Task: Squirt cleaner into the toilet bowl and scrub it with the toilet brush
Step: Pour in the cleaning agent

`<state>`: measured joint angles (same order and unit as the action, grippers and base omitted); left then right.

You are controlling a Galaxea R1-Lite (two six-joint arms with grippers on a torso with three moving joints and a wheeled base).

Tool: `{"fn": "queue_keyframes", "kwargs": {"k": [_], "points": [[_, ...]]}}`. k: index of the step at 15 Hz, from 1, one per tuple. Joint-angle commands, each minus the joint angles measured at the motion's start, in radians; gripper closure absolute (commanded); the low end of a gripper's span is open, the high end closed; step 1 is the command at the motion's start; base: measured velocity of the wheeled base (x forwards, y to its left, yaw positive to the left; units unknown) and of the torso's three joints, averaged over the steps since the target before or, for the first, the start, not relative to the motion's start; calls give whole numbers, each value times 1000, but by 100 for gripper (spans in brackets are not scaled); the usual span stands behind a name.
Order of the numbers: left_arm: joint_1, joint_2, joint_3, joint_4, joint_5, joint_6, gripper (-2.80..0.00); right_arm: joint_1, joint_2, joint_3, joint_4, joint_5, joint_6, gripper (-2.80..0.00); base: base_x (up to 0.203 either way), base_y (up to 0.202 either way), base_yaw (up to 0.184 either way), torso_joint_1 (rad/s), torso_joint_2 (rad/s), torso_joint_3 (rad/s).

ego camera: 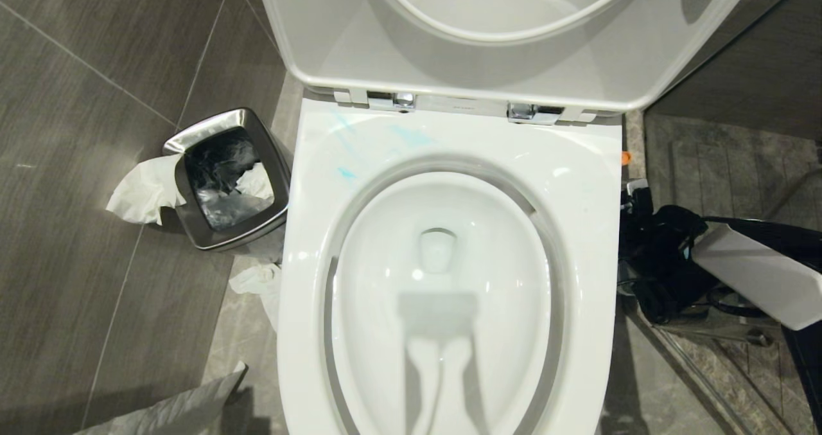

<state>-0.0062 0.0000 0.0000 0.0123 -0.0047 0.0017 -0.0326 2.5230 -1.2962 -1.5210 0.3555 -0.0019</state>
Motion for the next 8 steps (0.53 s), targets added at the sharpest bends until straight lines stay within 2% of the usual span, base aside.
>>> {"fn": "queue_keyframes", "kwargs": {"k": [1,8], "points": [[0,2,0,0,0,0,0,0,35,-74,-9,3,-2,-280,0,0,0,0,0,0],[0,2,1,0,0,0,0,-1,90,-167,-9,3,-3,-280,0,0,0,0,0,0]]}}
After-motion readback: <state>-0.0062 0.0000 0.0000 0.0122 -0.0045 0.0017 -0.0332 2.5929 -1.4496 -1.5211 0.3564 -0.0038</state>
